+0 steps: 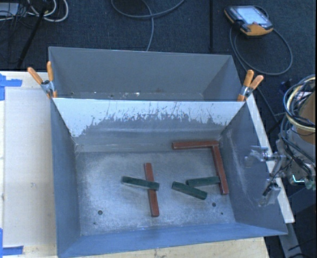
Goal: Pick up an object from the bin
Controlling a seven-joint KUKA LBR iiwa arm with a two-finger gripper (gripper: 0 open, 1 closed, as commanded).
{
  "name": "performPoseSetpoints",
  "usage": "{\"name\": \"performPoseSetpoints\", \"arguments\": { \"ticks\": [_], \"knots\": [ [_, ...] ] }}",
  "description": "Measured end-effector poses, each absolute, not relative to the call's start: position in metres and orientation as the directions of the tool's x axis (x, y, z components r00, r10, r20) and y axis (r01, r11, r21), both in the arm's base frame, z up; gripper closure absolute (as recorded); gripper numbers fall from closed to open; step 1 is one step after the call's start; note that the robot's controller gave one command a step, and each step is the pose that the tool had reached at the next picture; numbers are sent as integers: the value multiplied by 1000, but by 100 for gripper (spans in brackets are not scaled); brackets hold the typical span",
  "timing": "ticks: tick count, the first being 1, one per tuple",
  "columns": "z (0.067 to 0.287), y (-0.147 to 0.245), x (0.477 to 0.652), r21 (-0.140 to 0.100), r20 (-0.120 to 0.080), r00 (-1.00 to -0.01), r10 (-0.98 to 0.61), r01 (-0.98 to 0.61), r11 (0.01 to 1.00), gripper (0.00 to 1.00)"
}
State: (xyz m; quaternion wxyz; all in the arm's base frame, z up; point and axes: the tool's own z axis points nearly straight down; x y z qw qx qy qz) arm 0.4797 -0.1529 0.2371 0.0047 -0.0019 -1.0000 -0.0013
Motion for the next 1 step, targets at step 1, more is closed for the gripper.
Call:
{"name": "performPoseSetpoints", "arguments": {
  "ticks": [1],
  "knots": [
    [241,-152,481,0,1,-1000,-1,-1,1000,0]
  ]
}}
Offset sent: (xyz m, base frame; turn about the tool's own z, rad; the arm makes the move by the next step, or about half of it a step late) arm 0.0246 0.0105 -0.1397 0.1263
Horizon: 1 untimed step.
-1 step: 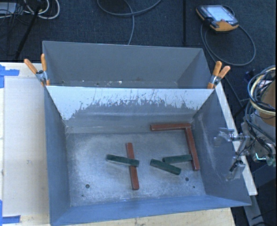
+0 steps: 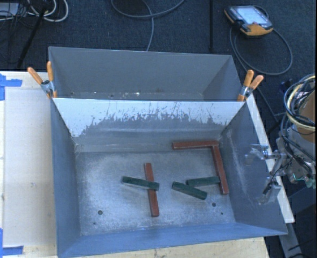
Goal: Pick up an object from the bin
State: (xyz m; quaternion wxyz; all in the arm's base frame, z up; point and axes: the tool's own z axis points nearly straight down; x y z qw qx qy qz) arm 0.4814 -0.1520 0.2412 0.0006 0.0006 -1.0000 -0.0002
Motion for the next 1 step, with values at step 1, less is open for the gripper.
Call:
{"name": "performPoseSetpoints", "arguments": {
  "ticks": [1],
  "knots": [
    [236,-152,484,-2,-6,-1000,9,9,1000,0]
  ]
}}
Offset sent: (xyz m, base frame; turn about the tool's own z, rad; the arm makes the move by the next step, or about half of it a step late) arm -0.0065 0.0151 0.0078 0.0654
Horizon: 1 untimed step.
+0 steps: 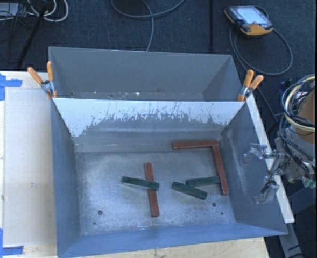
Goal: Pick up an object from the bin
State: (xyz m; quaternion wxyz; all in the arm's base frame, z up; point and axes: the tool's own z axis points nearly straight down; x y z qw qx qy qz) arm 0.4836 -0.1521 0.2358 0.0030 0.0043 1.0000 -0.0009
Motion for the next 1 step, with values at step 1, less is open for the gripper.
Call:
{"name": "performPoseSetpoints", "arguments": {
  "ticks": [1],
  "knots": [
    [186,-149,481,2,7,-1000,31,31,1000,0]
  ]
}}
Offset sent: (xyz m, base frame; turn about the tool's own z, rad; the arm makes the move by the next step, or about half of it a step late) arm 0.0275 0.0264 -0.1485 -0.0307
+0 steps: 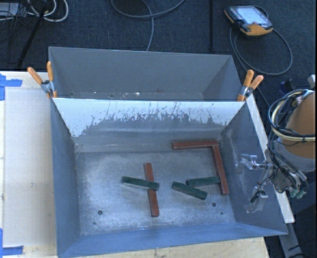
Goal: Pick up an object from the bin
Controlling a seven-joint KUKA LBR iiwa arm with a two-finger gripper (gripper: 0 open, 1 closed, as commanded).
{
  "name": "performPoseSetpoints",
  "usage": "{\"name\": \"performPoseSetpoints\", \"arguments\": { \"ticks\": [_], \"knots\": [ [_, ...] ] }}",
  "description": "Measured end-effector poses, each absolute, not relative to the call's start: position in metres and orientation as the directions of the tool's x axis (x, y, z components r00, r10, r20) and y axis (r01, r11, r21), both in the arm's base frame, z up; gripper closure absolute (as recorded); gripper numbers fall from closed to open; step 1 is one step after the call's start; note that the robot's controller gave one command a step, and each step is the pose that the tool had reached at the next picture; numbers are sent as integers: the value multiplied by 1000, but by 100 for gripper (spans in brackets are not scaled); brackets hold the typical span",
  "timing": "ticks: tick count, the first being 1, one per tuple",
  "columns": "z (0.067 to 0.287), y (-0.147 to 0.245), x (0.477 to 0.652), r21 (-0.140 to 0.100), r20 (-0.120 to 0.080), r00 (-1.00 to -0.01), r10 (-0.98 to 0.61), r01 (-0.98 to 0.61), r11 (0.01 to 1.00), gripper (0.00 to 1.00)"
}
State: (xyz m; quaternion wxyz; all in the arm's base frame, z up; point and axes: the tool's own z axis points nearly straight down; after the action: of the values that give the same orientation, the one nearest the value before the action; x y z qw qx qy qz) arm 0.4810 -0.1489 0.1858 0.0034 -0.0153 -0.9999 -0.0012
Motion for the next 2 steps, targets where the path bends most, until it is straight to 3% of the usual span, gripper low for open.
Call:
{"name": "performPoseSetpoints", "arguments": {
  "ticks": [1,2],
  "knots": [
    [130,-136,501,-1,-5,-1000,0,0,1000,0],
    [101,-108,503,1,5,-991,137,137,991,0]
  ]
}}
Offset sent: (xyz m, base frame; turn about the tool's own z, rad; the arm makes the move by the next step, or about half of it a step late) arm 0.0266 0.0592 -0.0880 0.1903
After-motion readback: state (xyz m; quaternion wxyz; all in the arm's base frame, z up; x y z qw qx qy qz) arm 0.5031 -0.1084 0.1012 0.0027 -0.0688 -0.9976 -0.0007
